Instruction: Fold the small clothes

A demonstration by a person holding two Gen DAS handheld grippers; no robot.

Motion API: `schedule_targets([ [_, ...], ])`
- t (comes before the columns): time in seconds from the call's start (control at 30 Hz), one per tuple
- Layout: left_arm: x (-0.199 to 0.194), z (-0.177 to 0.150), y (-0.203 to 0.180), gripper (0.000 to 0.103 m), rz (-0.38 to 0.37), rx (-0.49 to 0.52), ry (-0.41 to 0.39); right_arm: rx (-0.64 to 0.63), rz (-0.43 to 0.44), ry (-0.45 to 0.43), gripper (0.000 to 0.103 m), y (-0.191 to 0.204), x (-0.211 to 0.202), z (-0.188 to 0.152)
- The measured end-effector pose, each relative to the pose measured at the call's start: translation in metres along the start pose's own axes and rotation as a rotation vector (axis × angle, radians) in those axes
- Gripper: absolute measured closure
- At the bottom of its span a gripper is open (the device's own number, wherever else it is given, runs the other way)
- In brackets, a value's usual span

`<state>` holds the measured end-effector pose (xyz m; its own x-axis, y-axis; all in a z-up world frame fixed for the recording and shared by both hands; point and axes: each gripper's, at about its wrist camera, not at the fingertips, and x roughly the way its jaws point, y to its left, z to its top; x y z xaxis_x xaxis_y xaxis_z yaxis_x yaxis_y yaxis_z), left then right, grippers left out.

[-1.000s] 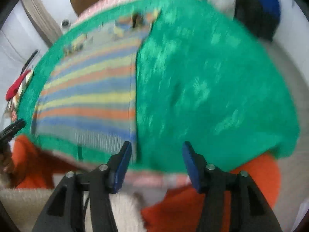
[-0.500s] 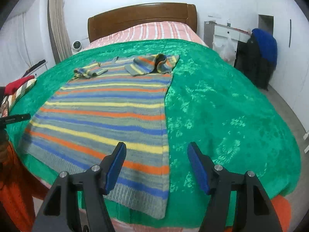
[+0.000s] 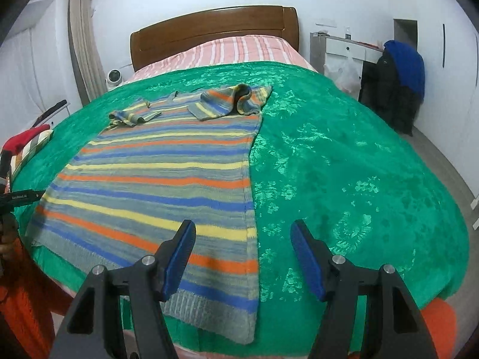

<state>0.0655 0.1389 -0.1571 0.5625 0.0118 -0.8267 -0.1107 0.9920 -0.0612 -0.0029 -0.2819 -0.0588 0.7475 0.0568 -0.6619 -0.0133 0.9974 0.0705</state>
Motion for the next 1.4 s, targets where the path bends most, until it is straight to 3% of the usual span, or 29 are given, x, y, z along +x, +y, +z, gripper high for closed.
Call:
schedule_targets([
  [1.1, -0.004, -0.006, -0.002, 0.0, -0.015, 0.031, -0.022, -0.007, 0.005, 0.001, 0.037, 0.005, -0.002, 0.0],
  [1.23, -0.015, -0.003, 0.002, 0.001, -0.055, 0.004, -0.08, -0.006, 0.006, 0.003, 0.036, 0.005, -0.002, -0.001],
  [1.4, -0.027, 0.0, 0.007, 0.0, -0.045, -0.022, -0.145, -0.008, 0.005, -0.004, 0.036, 0.005, -0.003, -0.001],
])
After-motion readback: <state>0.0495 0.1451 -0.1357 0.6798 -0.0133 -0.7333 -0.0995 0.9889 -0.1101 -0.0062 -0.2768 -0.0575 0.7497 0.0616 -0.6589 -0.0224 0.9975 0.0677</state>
